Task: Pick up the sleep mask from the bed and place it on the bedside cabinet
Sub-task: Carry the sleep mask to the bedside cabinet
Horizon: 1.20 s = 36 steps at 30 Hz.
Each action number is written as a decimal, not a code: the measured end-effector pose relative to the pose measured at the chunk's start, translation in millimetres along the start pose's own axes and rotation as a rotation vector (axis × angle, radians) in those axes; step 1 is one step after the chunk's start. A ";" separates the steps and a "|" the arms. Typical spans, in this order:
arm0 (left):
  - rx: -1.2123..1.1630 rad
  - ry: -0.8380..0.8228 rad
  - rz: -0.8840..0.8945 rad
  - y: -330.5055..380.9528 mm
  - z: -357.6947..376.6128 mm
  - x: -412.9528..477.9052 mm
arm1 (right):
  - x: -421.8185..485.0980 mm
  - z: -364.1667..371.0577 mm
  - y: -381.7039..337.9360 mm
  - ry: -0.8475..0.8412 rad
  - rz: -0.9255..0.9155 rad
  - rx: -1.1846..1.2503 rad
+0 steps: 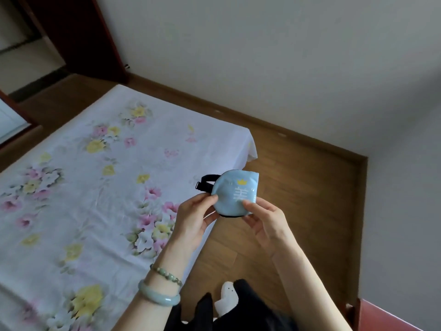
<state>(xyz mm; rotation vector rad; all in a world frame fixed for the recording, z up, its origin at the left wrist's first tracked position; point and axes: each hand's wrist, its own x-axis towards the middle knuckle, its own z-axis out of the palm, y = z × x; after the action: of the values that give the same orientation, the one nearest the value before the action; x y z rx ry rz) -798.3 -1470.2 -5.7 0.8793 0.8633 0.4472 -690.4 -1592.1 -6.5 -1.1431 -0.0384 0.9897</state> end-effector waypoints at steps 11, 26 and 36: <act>0.108 -0.151 -0.045 6.6 95.9 77.2 | 59.5 -58.9 -67.8 0.133 -0.053 0.073; 0.137 -0.308 -0.119 78.1 220.0 294.1 | 252.7 -73.7 -190.3 0.286 -0.145 0.147; 0.192 -0.282 -0.121 105.3 288.8 399.4 | 348.2 -85.3 -259.1 0.362 -0.140 0.155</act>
<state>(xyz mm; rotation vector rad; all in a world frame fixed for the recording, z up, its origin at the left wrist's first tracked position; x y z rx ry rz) -329.4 -1285.5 -6.9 1.0323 0.7015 0.1307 -276.4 -1436.5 0.4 -1.1441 0.2418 0.6401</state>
